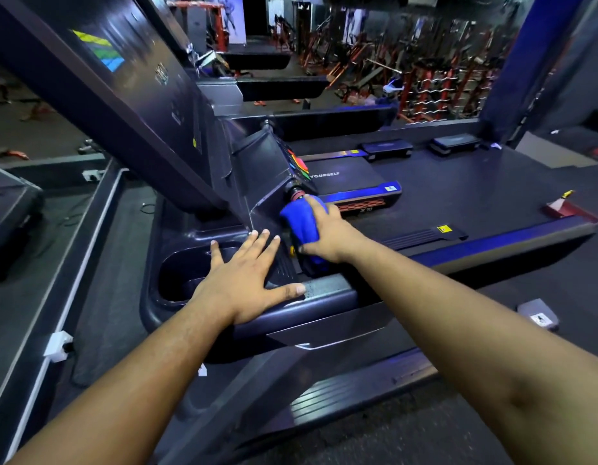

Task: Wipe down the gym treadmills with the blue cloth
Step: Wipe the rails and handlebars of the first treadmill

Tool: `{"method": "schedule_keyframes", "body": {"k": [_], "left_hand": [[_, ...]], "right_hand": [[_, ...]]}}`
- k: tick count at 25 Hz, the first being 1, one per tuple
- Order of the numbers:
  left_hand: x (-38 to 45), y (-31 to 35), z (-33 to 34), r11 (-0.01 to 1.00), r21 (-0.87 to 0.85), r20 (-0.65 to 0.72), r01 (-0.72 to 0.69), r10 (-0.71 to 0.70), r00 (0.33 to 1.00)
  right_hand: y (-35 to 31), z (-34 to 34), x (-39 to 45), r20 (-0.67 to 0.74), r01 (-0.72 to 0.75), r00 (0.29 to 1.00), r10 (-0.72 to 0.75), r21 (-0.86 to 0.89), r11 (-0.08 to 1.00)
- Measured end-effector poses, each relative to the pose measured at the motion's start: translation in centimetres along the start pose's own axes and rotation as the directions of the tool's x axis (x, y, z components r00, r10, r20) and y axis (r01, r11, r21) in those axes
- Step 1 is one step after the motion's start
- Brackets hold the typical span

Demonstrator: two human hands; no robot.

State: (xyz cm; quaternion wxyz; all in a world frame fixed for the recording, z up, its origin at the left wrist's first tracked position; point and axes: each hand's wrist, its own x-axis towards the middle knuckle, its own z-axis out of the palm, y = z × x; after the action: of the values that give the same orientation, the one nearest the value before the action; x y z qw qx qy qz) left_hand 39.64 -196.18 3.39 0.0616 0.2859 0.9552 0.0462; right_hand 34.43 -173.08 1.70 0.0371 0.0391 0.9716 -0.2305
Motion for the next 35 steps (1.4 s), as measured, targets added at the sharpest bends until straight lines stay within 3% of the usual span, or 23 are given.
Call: {"method": "schedule_keyframes", "body": {"k": [1, 2, 4, 7, 9, 11, 14, 16, 17, 18, 21, 22, 24, 26, 27, 29, 31, 35], "left_hand": [[-0.1, 0.1, 0.0, 1.0, -0.003, 0.001, 0.001, -0.001, 1.0], [-0.1, 0.1, 0.0, 1.0, -0.009, 0.0, 0.002, -0.002, 1.0], [-0.1, 0.1, -0.2, 1.0, -0.013, 0.005, 0.004, -0.004, 1.0], [-0.1, 0.0, -0.1, 1.0, -0.014, 0.01, 0.008, -0.007, 1.0], [-0.1, 0.0, -0.1, 1.0, -0.012, -0.002, 0.01, -0.01, 1.0], [-0.4, 0.1, -0.2, 1.0, -0.003, -0.018, 0.005, -0.005, 1.0], [-0.3, 0.0, -0.3, 1.0, -0.015, -0.028, -0.002, 0.002, 1.0], [-0.1, -0.1, -0.2, 0.999, -0.033, -0.041, -0.015, 0.013, 0.999], [-0.2, -0.1, -0.1, 0.999, -0.038, -0.057, -0.027, 0.025, 0.998], [-0.4, -0.1, -0.1, 0.998, -0.042, -0.079, -0.041, 0.038, 0.996], [-1.2, -0.3, 0.1, 0.996, -0.019, -0.162, -0.091, 0.087, 0.983], [-1.4, -0.2, 0.1, 0.994, -0.012, -0.179, -0.108, 0.105, 0.978], [-1.3, -0.3, 0.1, 0.991, -0.023, -0.187, -0.134, 0.128, 0.974], [-1.2, -0.4, 0.1, 0.985, -0.056, -0.187, -0.165, 0.152, 0.97], [-1.1, -0.5, 0.1, 0.978, -0.087, -0.204, -0.188, 0.167, 0.965], [-1.3, -1.0, 0.2, 0.951, -0.191, -0.279, -0.245, 0.186, 0.942], [-1.8, -1.2, 0.3, 0.92, -0.229, -0.345, -0.319, 0.23, 0.91], [-2.5, -0.3, 0.3, 0.917, 0.052, -0.293, -0.394, 0.392, 0.872]], "right_hand": [[0.0, -0.6, 0.2, -0.001, -0.056, 0.998, 0.058, 0.214, 0.975], [-0.1, -1.0, 0.2, -0.018, -0.09, 0.995, 0.1, 0.285, 0.954], [-0.5, -1.1, -0.1, -0.047, -0.124, 0.991, 0.128, 0.082, 0.989], [-1.8, -0.3, -2.5, 0.085, 0.026, 0.996, 0.0, -0.306, 0.952], [-1.9, -2.0, -4.2, 0.197, 0.148, 0.977, -0.077, -0.376, 0.915], [-1.6, -5.5, -6.4, 0.22, 0.219, 0.963, -0.157, -0.295, 0.93], [-0.7, -9.2, -9.5, 0.009, 0.134, 0.991, -0.133, -0.08, 0.988], [-1.7, -7.6, -11.6, 0.072, 0.094, 0.993, -0.091, -0.034, 0.995], [-2.3, -5.1, -12.7, 0.109, 0.098, 0.99, -0.09, -0.069, 0.993], [-2.7, -2.4, -14.0, 0.047, 0.152, 0.988, -0.147, -0.153, 0.976], [-0.5, 2.0, -16.2, -0.273, 0.21, 0.912, -0.306, -0.331, 0.92], [1.3, 1.7, -15.9, -0.331, 0.183, 0.898, -0.289, -0.317, 0.931], [3.7, -0.1, -15.4, -0.414, 0.024, 0.903, -0.115, -0.217, 0.976], [1.9, 0.5, -15.5, -0.451, -0.104, 0.892, 0.024, -0.154, 0.983], [-0.4, 2.1, -15.9, -0.449, -0.076, 0.893, -0.009, -0.171, 0.982], [-5.6, 6.3, -17.6, -0.407, 0.131, 0.892, -0.199, -0.189, 0.973], [-6.6, 8.2, -18.4, -0.394, 0.235, 0.867, -0.305, -0.216, 0.948], [0.9, 6.1, -17.5, -0.545, 0.011, 0.825, -0.152, -0.253, 0.967]]}}
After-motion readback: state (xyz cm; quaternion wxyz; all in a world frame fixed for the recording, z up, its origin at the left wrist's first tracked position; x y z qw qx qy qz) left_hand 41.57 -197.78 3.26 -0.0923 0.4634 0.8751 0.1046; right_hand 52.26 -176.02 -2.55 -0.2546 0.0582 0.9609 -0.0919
